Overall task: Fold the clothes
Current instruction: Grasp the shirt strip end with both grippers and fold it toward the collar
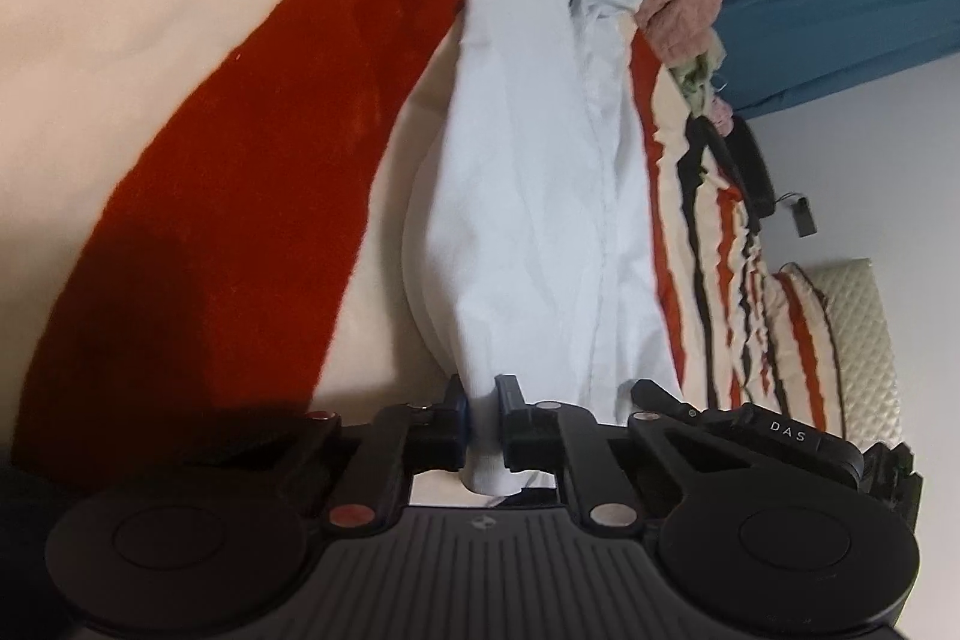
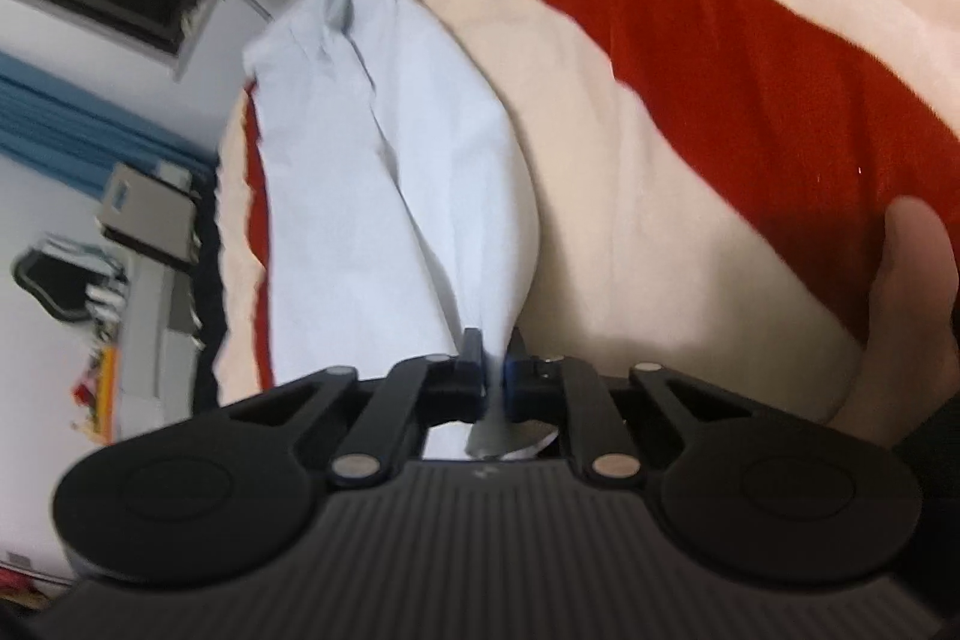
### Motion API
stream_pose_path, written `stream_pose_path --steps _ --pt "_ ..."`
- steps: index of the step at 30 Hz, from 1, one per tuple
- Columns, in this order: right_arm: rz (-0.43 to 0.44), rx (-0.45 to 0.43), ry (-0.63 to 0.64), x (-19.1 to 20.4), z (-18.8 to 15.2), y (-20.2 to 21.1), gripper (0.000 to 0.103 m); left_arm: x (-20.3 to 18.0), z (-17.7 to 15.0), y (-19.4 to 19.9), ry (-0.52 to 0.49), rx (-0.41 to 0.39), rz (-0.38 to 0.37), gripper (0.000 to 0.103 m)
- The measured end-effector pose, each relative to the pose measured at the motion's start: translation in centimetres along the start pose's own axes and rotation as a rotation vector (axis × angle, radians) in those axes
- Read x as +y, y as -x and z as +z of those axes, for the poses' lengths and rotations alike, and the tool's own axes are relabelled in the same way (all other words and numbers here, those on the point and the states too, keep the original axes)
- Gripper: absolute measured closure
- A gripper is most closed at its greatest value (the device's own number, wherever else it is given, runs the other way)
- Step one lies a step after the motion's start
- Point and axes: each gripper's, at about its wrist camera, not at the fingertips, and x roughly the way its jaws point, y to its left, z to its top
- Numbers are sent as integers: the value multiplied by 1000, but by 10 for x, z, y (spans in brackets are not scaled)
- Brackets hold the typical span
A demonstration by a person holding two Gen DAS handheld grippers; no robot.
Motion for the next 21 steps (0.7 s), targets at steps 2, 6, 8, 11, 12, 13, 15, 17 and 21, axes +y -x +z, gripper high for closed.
stream_pose_path --steps 2,6,8,11,12,13,15,17,21 --pt "40 -11 -13 0 2 6 96 -1 1 7 5 -21 -20 95" --pt "139 -37 -61 4 8 17 96 -4 4 28 39 -63 -95 95" --pt "183 -46 -73 8 12 25 96 -10 8 40 55 -84 -127 96" --pt "244 -60 -64 26 18 33 96 -27 15 63 43 -137 -120 96" --pt "269 -61 -64 31 21 37 96 -33 18 73 38 -158 -124 96" --pt "291 -68 -59 36 24 43 97 -38 20 84 36 -168 -134 96" --pt "316 -89 -29 48 28 58 97 -51 23 102 26 -192 -153 96" --pt "329 -87 10 63 30 69 97 -64 22 123 -1 -217 -160 97" --pt "337 -95 106 85 28 99 97 -83 8 158 -54 -237 -172 97"
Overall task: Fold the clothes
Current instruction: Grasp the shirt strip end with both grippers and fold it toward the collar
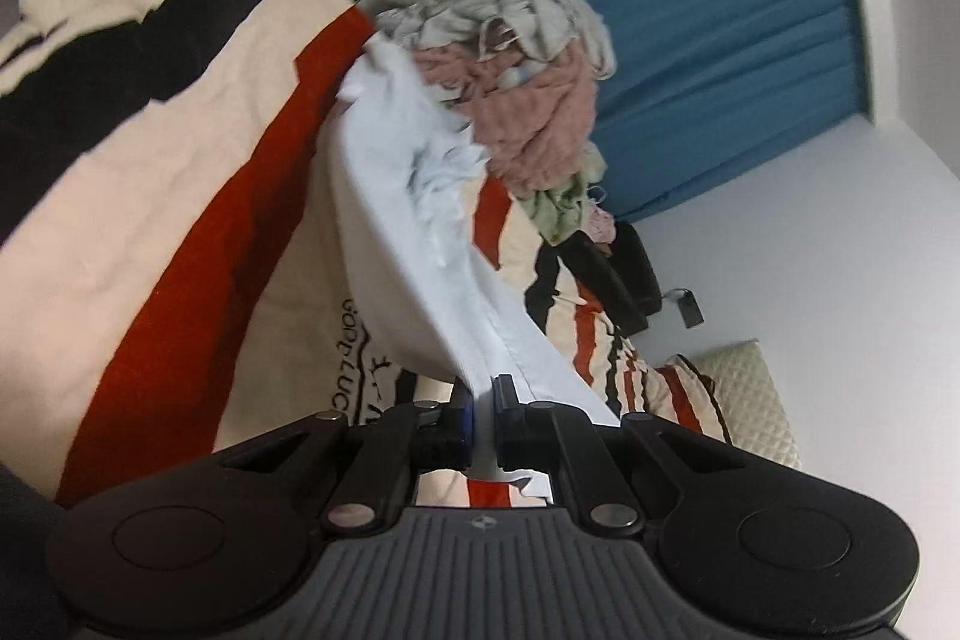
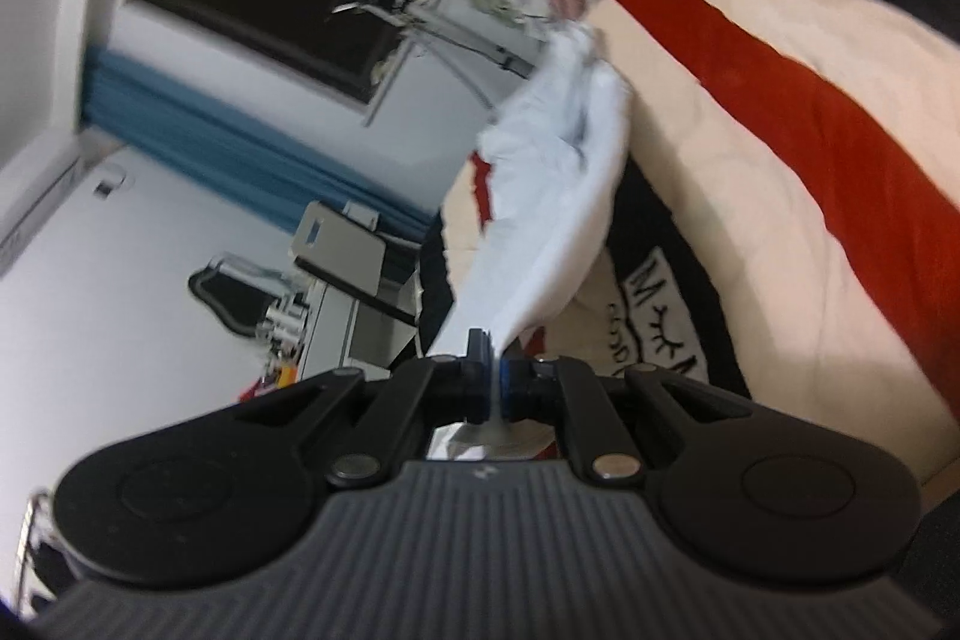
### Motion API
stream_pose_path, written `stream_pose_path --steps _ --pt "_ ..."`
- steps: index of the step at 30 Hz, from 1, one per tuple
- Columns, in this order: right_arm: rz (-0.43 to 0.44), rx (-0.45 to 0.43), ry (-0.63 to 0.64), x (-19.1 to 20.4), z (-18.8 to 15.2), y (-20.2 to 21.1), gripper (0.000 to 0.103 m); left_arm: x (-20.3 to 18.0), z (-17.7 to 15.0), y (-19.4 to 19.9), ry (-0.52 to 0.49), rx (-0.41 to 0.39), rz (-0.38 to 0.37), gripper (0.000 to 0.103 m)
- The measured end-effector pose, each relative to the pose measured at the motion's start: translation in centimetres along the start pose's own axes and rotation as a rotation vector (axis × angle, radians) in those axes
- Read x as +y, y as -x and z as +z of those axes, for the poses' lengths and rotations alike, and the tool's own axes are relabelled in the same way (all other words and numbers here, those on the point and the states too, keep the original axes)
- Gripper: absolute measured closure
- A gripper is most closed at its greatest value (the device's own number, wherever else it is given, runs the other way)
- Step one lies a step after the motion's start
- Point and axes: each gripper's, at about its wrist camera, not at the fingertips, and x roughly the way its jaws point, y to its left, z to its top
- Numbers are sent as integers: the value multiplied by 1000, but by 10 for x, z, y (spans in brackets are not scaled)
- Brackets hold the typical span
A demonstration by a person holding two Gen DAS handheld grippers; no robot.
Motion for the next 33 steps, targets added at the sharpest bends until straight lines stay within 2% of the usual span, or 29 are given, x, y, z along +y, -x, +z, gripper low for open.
stream_pose_path --steps 4,6,10,12,15,21,28,33 --pt "-44 32 95 13 -15 31 97 -6 -23 30 13 33 12 97" --pt "-60 65 101 7 -28 45 97 -7 -40 42 2 50 21 97" --pt "-85 115 32 -16 -47 51 97 10 -65 51 24 96 51 97" --pt "-91 126 -14 -28 -48 44 97 16 -65 45 38 111 64 96" --pt "-93 118 -41 -31 -41 28 96 21 -51 29 50 120 77 96" --pt "-92 81 -91 -28 -1 -25 96 14 20 -30 21 103 144 96" --pt "-141 27 -141 -41 68 -130 96 0 112 -135 -120 18 251 96" --pt "-140 -8 -147 -75 101 -199 96 12 147 -213 -227 -45 326 96"
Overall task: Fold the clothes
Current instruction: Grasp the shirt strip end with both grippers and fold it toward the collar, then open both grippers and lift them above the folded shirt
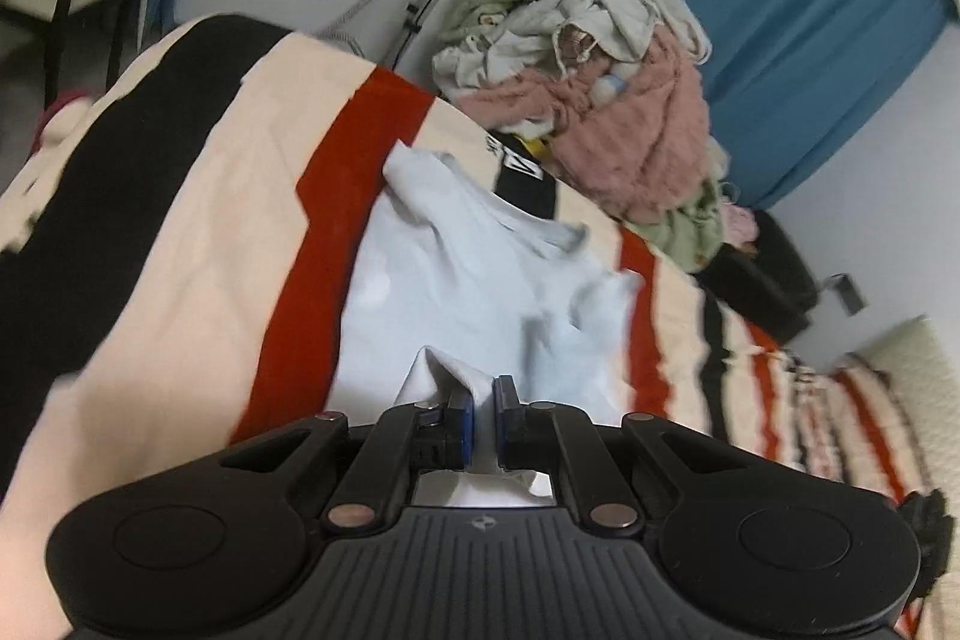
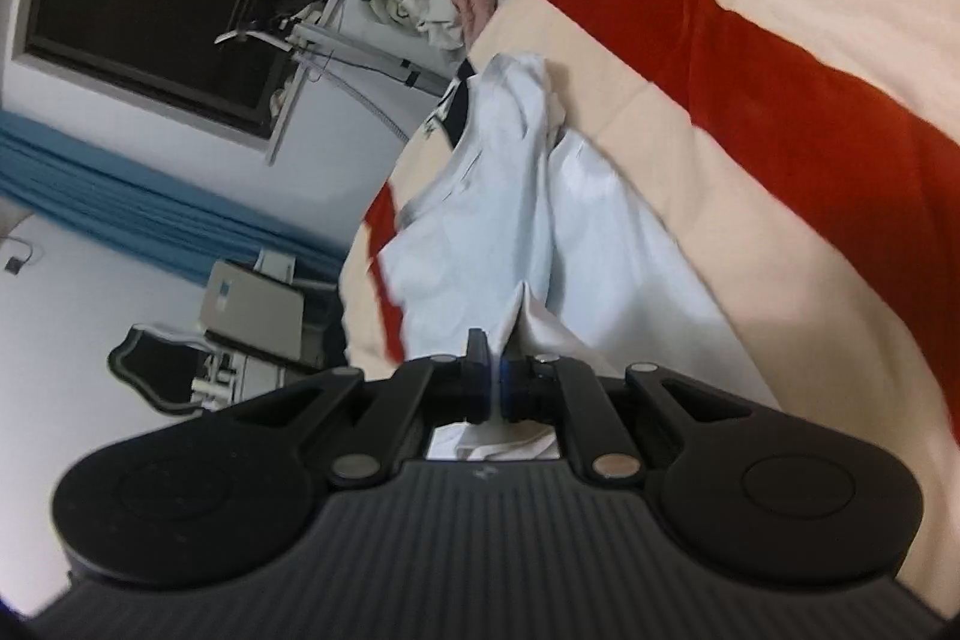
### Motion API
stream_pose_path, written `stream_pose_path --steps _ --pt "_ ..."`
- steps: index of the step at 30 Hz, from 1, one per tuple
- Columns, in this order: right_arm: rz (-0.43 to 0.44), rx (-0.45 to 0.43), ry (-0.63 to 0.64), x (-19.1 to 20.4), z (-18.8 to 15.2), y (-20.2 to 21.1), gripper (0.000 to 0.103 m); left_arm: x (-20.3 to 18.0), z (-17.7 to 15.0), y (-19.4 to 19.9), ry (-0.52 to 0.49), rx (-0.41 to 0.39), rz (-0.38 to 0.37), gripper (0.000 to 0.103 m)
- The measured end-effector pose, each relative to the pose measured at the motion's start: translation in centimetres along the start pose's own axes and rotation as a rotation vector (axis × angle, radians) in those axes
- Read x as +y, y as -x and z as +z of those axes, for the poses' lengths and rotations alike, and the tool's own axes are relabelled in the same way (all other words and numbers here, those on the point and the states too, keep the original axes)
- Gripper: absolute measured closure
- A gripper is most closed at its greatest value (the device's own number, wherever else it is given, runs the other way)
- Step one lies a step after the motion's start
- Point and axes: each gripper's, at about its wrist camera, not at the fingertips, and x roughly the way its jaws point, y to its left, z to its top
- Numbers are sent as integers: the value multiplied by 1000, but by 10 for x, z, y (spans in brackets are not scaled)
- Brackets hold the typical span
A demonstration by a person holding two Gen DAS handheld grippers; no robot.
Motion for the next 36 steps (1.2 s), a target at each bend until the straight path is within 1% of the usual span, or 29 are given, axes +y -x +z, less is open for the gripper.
stream_pose_path --steps 2,4,5,7,9,11,14,16,18,20,21,22,23,24,25,26,29,31,33,36 --pt "-3 -3 31 -9 7 -22 96 2 2 -28 -34 -20 21 96" --pt "-11 -8 75 -18 12 -41 96 8 -2 -53 -74 -39 26 96" --pt "-20 -7 90 -22 15 -49 96 9 -4 -66 -97 -42 35 96" --pt "-37 -7 132 -26 17 -63 96 16 -7 -87 -111 -52 34 96" --pt "-58 -3 167 -28 19 -74 96 23 -9 -106 -128 -40 55 96" --pt "-67 13 167 -31 21 -82 95 30 -10 -120 -143 -25 72 96" --pt "-89 26 179 -32 20 -89 95 43 -9 -128 -119 0 61 95" --pt "-97 30 190 -31 18 -89 95 45 -9 -128 -119 -3 56 95" --pt "-100 35 200 -29 17 -88 95 43 -11 -122 -126 -17 63 91" --pt "-102 43 190 -28 16 -83 91 36 -14 -113 -156 -40 90 88" --pt "-103 48 185 -27 16 -80 89 32 -16 -107 -171 -51 103 85" --pt "-100 52 198 -24 14 -74 75 27 -18 -98 -184 -70 110 81" --pt "-90 48 218 -20 12 -68 54 23 -19 -89 -194 -87 115 70" --pt "-79 31 244 -15 9 -59 44 19 -20 -79 -203 -103 110 59" --pt "-68 14 272 -10 5 -50 32 14 -21 -70 -212 -119 106 55" --pt "-64 -6 311 -3 1 -40 29 10 -22 -60 -226 -130 103 51" --pt "-62 -66 435 19 -15 -11 29 -7 -29 -27 -283 -174 106 38" --pt "-71 -101 512 32 -26 6 29 -19 -39 -4 -345 -212 107 35" --pt "-71 -136 601 45 -39 23 29 -28 -50 19 -395 -248 114 28" --pt "-77 -193 711 60 -59 48 29 -37 -70 48 -439 -278 120 25"
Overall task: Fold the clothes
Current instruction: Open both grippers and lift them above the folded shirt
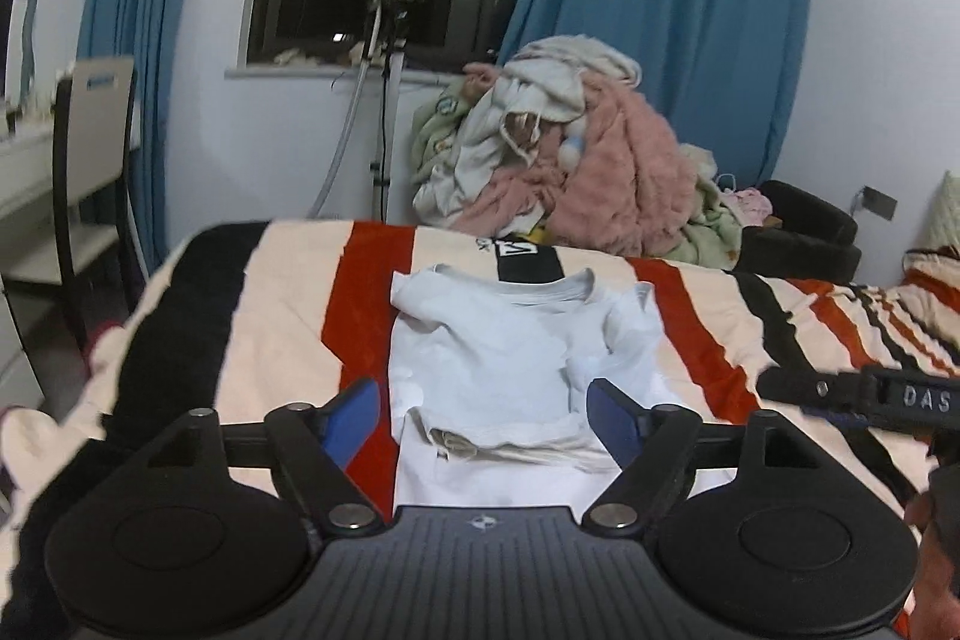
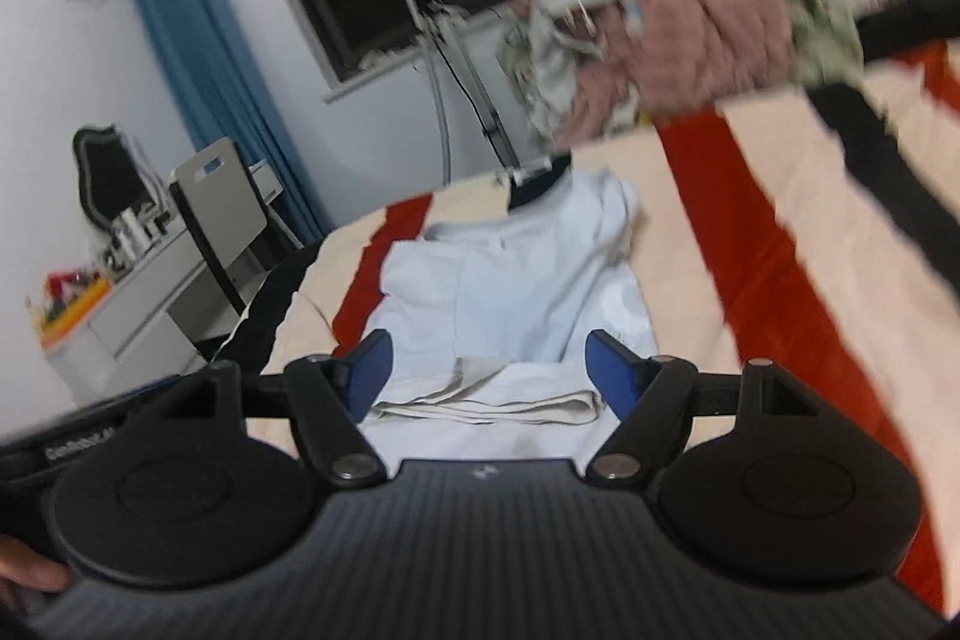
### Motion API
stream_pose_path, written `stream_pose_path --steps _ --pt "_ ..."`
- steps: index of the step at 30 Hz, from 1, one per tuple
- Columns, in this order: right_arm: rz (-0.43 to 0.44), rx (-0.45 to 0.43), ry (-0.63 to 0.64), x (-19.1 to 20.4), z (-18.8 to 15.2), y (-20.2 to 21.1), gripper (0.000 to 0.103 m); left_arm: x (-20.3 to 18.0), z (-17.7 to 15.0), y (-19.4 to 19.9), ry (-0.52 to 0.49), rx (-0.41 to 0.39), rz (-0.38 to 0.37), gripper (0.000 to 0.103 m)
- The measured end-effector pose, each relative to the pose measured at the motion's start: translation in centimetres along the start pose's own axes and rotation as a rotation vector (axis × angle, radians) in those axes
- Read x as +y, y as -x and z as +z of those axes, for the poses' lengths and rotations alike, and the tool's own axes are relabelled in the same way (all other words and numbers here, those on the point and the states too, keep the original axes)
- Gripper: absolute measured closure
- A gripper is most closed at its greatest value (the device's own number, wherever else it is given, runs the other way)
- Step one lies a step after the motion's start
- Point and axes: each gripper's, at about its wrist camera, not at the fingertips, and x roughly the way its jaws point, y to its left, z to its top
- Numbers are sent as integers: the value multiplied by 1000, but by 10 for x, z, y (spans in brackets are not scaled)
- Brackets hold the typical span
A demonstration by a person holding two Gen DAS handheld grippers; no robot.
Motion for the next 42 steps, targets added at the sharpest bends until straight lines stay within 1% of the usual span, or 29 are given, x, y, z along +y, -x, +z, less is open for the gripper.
stream_pose_path --steps 2,7,9,12,18,21,26,33,34,35,36,37,38,42 --pt "-3 -27 46 11 -3 18 29 -5 -5 21 -17 -19 5 22" --pt "-22 -87 88 28 -24 59 30 -8 -21 68 -32 -67 30 17" --pt "-33 -99 102 32 -33 68 30 -8 -30 81 -27 -78 30 13" --pt "-49 -118 123 38 -47 81 30 -8 -42 94 -28 -76 23 11" --pt "-87 -130 184 46 -53 73 30 -8 -47 90 -29 -65 10 11" --pt "-100 -121 186 46 -55 69 30 -9 -50 84 -29 -54 5 10" --pt "-113 -143 187 45 -53 71 30 -7 -56 71 -23 -20 3 10" --pt "-110 -136 180 42 -53 73 31 -7 -57 67 -21 -20 22 10" --pt "-112 -133 179 42 -53 73 37 -7 -57 67 -18 -19 22 10" --pt "-114 -131 178 42 -53 73 47 -7 -57 66 -15 -18 22 10" --pt "-118 -128 180 42 -53 73 53 -7 -57 65 -12 -16 22 10" --pt "-123 -125 182 42 -52 73 64 -7 -58 64 -10 -11 21 10" --pt "-131 -125 184 42 -52 73 68 -7 -58 64 -8 -9 20 10" --pt "-136 -125 174 40 -52 72 68 -7 -60 62 -10 0 16 10"
